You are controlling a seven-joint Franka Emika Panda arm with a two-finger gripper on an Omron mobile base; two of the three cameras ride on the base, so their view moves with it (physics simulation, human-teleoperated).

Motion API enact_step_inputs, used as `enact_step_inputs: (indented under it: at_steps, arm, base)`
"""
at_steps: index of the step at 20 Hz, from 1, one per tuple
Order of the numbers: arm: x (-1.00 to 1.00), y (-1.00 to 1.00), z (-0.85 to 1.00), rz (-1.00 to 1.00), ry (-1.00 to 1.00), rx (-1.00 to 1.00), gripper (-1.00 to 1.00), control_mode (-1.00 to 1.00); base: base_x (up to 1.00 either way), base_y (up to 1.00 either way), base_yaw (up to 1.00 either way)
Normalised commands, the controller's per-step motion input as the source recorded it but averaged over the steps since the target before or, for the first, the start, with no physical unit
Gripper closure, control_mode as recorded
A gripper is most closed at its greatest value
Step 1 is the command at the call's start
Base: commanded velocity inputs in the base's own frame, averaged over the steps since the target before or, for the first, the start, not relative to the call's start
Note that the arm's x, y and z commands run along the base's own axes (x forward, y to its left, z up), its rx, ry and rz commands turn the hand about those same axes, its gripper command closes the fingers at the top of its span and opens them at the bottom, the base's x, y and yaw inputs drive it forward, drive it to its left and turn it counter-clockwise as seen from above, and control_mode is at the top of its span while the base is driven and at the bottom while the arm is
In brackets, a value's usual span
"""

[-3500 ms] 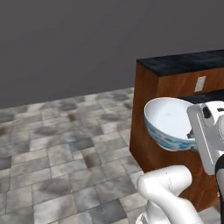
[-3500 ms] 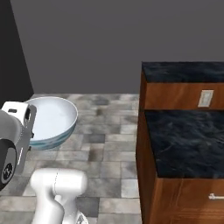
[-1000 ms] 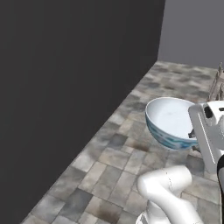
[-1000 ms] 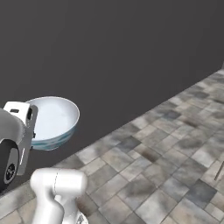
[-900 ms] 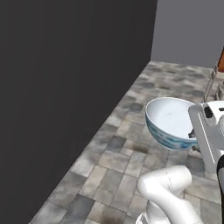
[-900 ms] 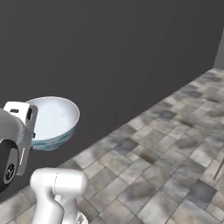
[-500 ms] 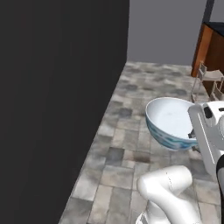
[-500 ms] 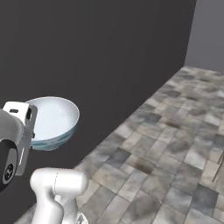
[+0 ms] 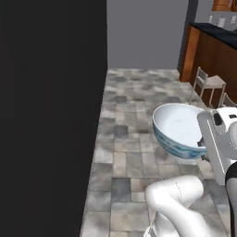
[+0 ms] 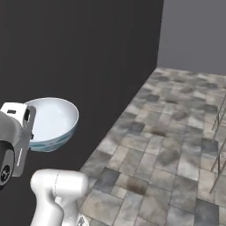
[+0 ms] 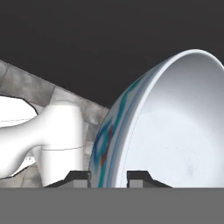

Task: Pick up the bowls from the cabinet and place each bowl in front of a stool on the dining counter.

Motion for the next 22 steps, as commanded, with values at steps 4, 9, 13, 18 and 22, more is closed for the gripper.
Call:
enact_step_inputs:
  at_steps: [4, 9, 13, 18, 22]
  arm:
    - [0.0, 0.0, 0.0, 0.0, 0.0, 0.0, 1.0, 1.0]
    - [0.0, 0.0, 0.0, 0.0, 0.0, 0.0, 1.0, 1.0]
    - [0.0, 0.0, 0.0, 0.0, 0.0, 0.0, 1.0, 1.0]
    - [0.0, 0.0, 0.0, 0.0, 0.0, 0.0, 1.0, 1.0]
    - [0.0, 0.0, 0.0, 0.0, 0.0, 0.0, 1.0, 1.0]
  base:
    - [1.0, 0.0, -0.34]
    - [1.0, 0.0, -0.33]
    - [1.0, 0.15, -0.42]
    - [1.0, 0.43, -0.44]
    - [1.0, 0.6, -0.46]
